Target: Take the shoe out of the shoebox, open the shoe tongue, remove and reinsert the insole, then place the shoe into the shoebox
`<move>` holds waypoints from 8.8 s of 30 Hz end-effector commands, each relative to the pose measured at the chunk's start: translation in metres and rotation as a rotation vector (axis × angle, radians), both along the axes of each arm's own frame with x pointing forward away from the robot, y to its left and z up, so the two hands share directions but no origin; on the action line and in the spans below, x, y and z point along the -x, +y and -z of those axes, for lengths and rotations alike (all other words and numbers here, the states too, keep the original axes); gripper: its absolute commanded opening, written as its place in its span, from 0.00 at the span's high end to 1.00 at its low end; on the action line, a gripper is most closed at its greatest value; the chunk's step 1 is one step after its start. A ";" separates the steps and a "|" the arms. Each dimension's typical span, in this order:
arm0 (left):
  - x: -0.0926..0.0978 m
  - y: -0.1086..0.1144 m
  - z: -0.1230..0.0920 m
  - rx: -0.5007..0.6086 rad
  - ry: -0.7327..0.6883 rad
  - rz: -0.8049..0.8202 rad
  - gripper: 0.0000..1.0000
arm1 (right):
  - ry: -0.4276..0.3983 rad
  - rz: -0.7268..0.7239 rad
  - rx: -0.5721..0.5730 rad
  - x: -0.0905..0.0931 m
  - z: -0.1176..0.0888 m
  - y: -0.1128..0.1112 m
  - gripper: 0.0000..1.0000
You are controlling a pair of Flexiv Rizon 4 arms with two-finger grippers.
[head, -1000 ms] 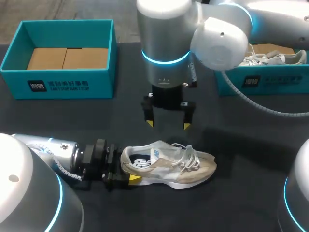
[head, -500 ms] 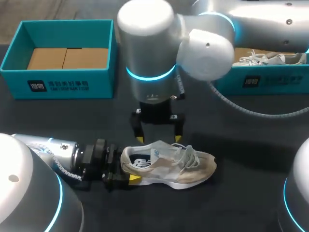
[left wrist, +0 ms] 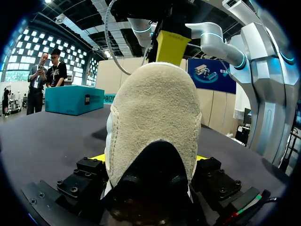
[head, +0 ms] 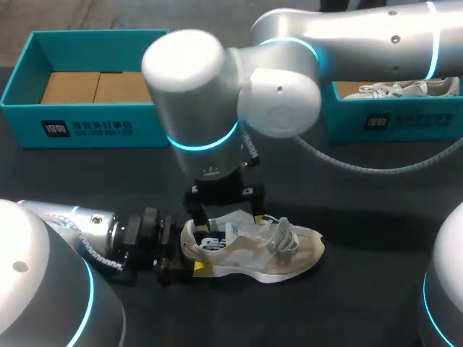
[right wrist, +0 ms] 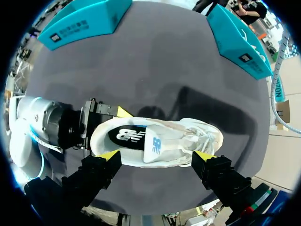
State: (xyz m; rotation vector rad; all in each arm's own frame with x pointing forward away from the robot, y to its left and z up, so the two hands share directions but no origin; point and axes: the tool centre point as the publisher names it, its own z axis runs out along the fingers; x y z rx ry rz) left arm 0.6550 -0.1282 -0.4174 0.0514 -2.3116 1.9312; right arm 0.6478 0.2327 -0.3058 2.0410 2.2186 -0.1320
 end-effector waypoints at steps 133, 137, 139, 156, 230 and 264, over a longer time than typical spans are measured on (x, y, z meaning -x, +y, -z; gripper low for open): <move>0.001 0.002 0.002 -0.001 0.001 0.002 1.00 | -0.168 0.588 -0.371 0.022 0.014 -0.131 1.00; 0.001 0.002 0.002 -0.001 0.001 0.002 1.00 | -0.165 0.581 -0.462 0.023 0.024 -0.144 1.00; 0.001 0.002 0.002 -0.001 0.001 0.002 1.00 | -0.153 0.601 -0.476 0.024 0.030 -0.149 1.00; 0.001 0.002 0.002 -0.001 0.001 0.002 1.00 | -0.118 0.615 -0.531 0.029 0.048 -0.152 1.00; 0.001 0.002 0.002 -0.001 0.001 0.002 1.00 | 0.007 -0.724 -0.041 0.001 -0.076 -0.002 1.00; 0.001 0.002 0.002 -0.001 0.001 0.002 1.00 | 0.133 -1.256 -0.097 -0.007 0.009 0.033 1.00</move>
